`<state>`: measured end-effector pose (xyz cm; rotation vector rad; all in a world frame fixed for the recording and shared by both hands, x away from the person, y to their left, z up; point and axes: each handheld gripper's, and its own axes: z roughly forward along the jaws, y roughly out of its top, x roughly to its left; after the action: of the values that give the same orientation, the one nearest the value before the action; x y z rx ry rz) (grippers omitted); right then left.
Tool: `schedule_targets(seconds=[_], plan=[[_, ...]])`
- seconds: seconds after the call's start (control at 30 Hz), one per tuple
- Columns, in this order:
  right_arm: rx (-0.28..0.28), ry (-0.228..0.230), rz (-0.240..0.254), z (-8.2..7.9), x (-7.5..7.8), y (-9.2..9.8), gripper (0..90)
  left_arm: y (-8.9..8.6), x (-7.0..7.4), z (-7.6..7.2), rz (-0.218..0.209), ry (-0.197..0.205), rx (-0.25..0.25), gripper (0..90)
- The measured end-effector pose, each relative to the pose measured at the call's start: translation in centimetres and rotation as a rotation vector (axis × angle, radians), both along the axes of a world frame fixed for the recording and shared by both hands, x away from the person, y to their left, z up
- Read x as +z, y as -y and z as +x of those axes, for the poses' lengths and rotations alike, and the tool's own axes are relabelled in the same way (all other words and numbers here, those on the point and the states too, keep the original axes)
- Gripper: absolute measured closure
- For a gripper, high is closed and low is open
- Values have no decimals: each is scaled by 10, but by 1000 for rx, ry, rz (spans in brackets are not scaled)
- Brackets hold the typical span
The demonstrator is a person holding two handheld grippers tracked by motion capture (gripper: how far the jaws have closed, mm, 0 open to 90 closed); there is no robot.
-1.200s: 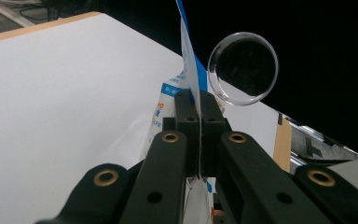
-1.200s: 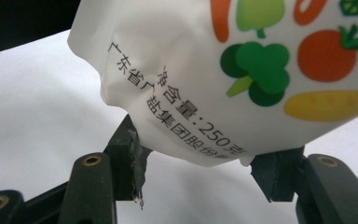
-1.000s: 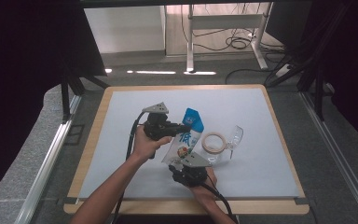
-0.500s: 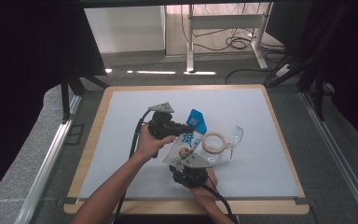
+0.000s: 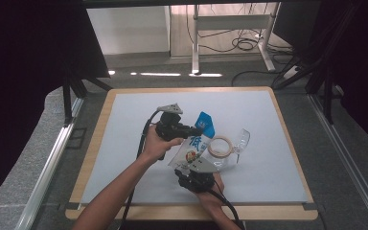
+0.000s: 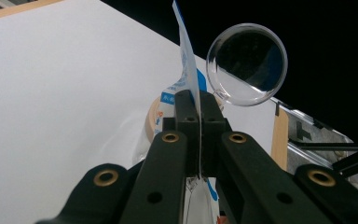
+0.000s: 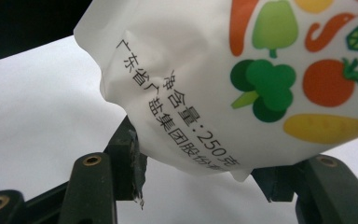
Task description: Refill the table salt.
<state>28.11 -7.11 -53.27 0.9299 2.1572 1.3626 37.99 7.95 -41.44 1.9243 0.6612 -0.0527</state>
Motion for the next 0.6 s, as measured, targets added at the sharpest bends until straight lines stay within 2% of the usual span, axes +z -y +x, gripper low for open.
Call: schedule_targets(seconds=[0.6], plan=[[-5,13,11,0,7,2,437,11,5,6,29,-5,-33,900]])
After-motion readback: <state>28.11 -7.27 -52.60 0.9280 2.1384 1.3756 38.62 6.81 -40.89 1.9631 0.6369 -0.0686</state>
